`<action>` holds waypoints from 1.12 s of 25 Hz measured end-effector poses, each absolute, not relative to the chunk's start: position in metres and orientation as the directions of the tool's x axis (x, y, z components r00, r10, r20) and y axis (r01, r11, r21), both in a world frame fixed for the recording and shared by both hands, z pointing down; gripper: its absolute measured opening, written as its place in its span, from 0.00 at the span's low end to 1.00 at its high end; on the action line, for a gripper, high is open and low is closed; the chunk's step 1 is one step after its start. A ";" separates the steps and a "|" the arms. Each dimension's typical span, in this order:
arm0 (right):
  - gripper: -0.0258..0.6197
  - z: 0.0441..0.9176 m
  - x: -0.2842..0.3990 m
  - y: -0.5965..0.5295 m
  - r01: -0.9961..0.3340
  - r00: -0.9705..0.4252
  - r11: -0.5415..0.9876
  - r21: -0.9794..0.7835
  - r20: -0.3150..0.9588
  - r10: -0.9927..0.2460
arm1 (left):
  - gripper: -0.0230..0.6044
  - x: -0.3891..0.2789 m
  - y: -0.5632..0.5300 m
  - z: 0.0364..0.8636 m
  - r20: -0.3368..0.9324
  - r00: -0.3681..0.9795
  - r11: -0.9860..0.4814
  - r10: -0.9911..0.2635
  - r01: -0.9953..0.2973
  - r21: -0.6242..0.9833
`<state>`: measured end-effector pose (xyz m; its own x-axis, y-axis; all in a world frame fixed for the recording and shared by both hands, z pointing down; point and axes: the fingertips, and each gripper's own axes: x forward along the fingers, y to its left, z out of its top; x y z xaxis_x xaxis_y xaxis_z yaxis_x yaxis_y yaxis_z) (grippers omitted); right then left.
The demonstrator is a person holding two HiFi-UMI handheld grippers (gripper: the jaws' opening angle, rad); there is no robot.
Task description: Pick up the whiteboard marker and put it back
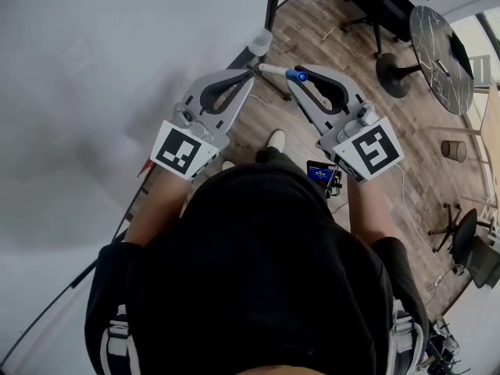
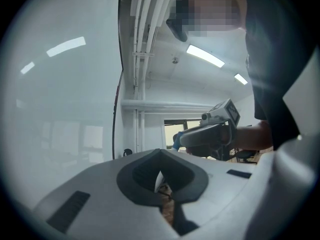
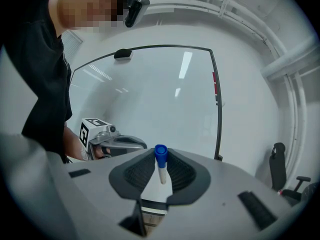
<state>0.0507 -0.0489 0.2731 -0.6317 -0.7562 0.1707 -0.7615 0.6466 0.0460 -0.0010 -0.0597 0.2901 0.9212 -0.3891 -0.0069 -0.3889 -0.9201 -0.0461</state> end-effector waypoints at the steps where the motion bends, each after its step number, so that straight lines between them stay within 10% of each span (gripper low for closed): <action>1: 0.15 0.273 0.051 -0.049 -0.761 -0.633 0.647 0.046 0.171 -0.755 | 0.04 0.000 -0.060 0.290 -0.006 0.922 -0.921 -0.387 -0.387 -0.046; 28: 0.15 0.323 0.078 -0.120 -0.789 -0.580 0.611 0.064 0.252 -0.775 | 0.04 0.011 -0.112 0.329 0.000 0.884 -0.883 -0.467 -0.466 -0.058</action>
<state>0.0781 -0.1195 0.3227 -0.5796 -0.7749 0.2524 -0.7890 0.6110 0.0642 0.0105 -0.1122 0.3287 0.8842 -0.4671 0.0001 -0.4663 -0.8827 -0.0579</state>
